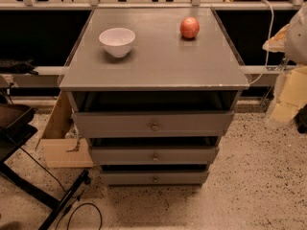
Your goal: Open top drawer
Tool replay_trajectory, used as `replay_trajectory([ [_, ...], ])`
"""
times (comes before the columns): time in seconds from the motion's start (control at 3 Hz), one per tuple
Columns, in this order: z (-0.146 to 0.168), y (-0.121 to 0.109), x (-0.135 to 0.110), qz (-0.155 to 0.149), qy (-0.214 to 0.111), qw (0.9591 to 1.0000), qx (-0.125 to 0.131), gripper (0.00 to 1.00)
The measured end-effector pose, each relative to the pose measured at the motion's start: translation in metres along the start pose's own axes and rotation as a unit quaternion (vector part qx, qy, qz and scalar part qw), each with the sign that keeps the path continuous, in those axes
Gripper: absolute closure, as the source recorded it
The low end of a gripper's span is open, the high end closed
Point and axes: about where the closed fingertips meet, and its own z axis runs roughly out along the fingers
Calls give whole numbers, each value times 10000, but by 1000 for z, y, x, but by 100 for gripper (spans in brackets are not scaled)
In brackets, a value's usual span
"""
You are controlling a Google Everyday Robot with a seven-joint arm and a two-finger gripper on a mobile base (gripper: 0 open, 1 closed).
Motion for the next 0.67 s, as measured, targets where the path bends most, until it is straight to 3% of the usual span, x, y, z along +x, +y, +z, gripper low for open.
replay_trajectory([
  [0.33, 0, 0, 0, -2, -8, 10000, 9, 0],
  [0.67, 27, 8, 3, 22, 3, 10000, -92, 0],
])
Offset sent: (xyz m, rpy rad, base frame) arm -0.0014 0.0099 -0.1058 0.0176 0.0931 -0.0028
